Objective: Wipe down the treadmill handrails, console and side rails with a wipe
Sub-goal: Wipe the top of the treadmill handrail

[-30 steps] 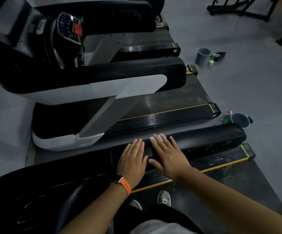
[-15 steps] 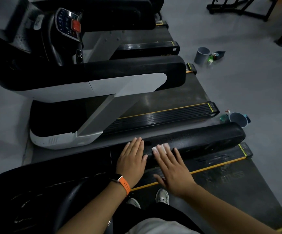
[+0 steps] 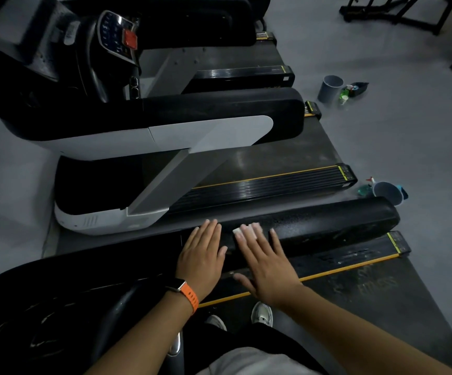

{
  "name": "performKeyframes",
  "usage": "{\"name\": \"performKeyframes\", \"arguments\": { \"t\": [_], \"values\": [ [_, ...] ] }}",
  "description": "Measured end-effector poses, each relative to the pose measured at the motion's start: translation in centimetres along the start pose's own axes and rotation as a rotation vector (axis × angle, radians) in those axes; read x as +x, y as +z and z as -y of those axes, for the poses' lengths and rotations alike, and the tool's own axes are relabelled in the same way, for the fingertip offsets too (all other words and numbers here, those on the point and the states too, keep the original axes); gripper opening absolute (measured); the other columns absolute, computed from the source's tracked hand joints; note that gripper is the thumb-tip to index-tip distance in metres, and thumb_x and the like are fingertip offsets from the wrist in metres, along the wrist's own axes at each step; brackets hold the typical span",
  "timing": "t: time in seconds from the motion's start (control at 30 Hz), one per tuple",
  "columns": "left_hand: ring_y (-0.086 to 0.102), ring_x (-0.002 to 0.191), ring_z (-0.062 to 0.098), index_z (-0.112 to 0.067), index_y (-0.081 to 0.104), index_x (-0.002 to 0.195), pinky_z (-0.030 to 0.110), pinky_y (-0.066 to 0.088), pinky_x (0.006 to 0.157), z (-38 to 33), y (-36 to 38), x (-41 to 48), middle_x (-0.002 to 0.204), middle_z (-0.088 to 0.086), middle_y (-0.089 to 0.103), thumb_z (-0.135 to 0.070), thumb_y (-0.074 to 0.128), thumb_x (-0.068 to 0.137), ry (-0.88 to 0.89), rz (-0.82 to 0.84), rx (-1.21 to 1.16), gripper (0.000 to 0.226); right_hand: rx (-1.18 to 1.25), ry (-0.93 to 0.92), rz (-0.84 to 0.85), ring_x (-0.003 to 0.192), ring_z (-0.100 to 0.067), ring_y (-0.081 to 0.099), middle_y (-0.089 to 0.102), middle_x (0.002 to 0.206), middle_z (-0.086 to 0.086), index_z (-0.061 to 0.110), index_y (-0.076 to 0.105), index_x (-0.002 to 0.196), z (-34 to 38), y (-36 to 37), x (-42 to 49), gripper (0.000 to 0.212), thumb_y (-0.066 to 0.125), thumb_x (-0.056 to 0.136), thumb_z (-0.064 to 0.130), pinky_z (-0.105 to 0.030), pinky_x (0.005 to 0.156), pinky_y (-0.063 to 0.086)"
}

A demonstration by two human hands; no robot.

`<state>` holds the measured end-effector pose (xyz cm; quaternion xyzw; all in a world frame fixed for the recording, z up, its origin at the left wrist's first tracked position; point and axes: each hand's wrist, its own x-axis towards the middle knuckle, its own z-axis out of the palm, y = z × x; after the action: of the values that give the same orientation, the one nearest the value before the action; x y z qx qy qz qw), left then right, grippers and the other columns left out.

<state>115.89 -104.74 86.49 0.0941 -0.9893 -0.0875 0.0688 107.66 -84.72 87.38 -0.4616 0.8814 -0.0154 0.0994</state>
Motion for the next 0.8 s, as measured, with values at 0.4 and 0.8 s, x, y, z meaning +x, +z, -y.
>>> {"name": "performKeyframes", "arguments": {
  "t": [0.4, 0.8],
  "values": [
    [0.046, 0.144, 0.025, -0.006, 0.053, 0.146, 0.044, 0.036, 0.120, 0.0, 0.1, 0.1, 0.153, 0.011, 0.052, -0.039, 0.035, 0.102, 0.007, -0.022, -0.022, 0.058, 0.097, 0.134, 0.040, 0.162, -0.019, -0.002, 0.008, 0.176, 0.002, 0.025, 0.005, 0.168, -1.8, -3.0, 4.3, 0.077, 0.006, 0.103, 0.067, -0.054, 0.129, -0.006],
    [0.048, 0.143, 0.025, -0.006, 0.055, 0.145, 0.045, 0.040, 0.118, 0.0, 0.1, 0.0, 0.152, 0.011, 0.053, -0.038, 0.035, 0.101, 0.008, -0.025, -0.021, 0.058, 0.025, -0.065, -0.042, 0.161, -0.021, -0.014, -0.008, 0.175, 0.002, 0.024, -0.006, 0.168, 0.0, -0.3, 0.7, 0.077, 0.026, 0.108, 0.062, -0.053, 0.129, -0.001]
  ]
}}
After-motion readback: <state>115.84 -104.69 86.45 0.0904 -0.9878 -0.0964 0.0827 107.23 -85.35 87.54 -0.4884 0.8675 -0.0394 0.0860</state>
